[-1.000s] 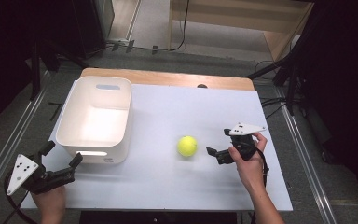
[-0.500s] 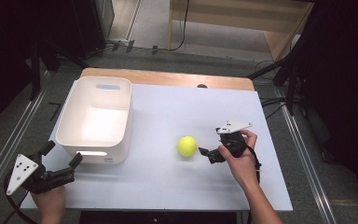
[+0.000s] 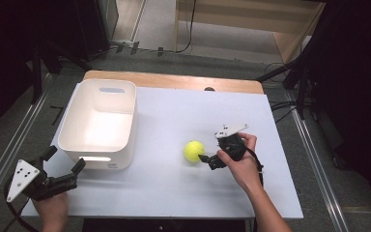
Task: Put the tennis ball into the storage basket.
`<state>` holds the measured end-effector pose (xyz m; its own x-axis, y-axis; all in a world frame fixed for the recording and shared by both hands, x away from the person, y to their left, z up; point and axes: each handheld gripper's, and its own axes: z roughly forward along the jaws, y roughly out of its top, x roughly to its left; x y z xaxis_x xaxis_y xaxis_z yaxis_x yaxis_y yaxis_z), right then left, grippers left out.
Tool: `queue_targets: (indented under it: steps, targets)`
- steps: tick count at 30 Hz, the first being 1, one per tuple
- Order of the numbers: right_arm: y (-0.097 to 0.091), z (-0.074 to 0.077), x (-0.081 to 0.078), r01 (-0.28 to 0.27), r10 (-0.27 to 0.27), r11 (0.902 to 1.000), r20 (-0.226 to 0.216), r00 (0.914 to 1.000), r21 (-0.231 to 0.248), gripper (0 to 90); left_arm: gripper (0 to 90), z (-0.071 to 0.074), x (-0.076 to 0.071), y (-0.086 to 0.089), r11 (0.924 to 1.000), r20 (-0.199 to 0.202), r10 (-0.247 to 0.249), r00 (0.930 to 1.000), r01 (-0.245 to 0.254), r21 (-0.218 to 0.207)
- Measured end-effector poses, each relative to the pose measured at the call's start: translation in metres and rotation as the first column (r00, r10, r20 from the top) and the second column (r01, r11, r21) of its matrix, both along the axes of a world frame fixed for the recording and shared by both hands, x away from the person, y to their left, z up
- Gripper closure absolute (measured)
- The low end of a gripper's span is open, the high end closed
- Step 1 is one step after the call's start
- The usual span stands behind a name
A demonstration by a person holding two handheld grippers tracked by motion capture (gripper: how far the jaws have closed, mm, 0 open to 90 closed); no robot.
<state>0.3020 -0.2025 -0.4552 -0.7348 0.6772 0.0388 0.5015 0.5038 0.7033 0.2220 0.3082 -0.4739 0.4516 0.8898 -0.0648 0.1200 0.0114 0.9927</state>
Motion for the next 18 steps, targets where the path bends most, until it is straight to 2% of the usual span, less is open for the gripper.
queue_targets:
  steps: [18]
  targets:
    - [0.023, -0.01, 0.009, -0.055, 0.053, 0.9974, -0.05, 0.9974, -0.047, 0.0, 0.0, 0.0, 0.0, 0.0, 1.0, -0.004, 0.0, 1.0, 0.0, 0.001]
